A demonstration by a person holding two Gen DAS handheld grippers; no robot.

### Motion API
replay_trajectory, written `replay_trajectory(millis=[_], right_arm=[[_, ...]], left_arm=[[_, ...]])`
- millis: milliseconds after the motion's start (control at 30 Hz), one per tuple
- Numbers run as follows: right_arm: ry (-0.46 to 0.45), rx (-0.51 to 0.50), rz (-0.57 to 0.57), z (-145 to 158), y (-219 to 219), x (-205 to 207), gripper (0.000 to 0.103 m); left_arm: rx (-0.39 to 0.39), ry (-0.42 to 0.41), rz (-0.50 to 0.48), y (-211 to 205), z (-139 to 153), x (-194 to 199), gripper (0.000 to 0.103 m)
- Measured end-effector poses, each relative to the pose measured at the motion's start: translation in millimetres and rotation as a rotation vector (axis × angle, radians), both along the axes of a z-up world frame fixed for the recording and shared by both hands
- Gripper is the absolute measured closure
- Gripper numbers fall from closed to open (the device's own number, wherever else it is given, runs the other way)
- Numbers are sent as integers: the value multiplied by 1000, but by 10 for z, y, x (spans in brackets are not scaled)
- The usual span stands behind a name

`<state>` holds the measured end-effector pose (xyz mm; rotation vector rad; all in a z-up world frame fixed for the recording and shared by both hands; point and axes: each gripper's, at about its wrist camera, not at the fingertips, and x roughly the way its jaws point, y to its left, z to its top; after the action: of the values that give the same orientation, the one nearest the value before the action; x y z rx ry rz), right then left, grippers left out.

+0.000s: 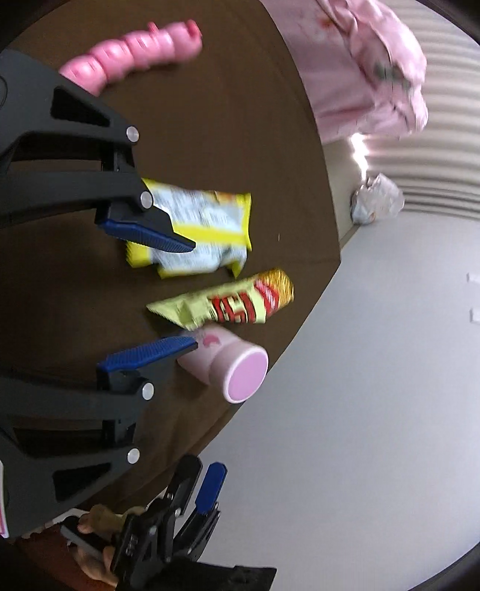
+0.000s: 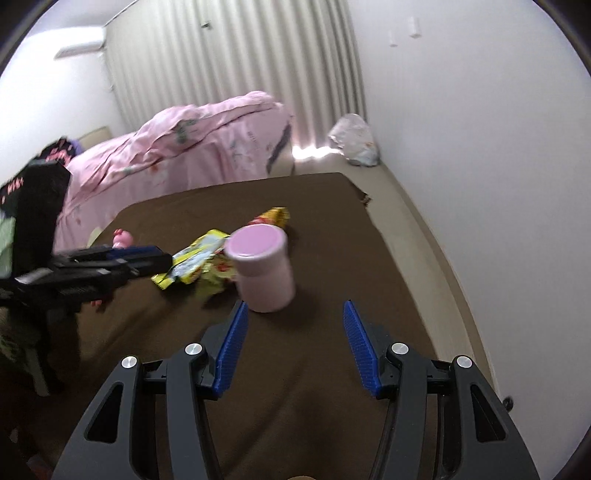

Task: Collect trash
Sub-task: 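Move both tools back over the table toward the remaining snack bags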

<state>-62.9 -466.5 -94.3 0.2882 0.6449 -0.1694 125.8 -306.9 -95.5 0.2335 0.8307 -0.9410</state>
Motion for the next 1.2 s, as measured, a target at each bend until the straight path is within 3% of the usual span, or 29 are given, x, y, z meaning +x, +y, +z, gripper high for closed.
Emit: replay_trajectory(millis=[100, 233, 433, 667, 833, 967, 1067, 1200], right_arm=[[5, 15, -1, -41, -48, -35, 52], [10, 31, 15, -109, -26, -67, 52], [17, 19, 44, -148, 89, -78, 52], [-7, 16, 85, -49, 252, -28, 52], [-23, -25, 165, 96, 553, 239, 52], [-22, -39, 229, 181, 806, 527, 52], [17, -9, 239, 141, 946, 804, 52], [64, 15, 215, 53, 1133, 1199, 52]], left_arm=[[44, 12, 16, -198, -97, 7, 60], [122, -8, 20, -335, -174, -13, 88], [78, 5, 68, -58, -96, -59, 88], [1, 6, 189, 670, 163, -298, 90], [22, -20, 256, 1014, 176, -448, 90], [20, 48, 299, 1221, 52, -357, 90], [9, 80, 308, 1298, -7, -344, 84], [10, 48, 315, 1339, 11, -402, 71]])
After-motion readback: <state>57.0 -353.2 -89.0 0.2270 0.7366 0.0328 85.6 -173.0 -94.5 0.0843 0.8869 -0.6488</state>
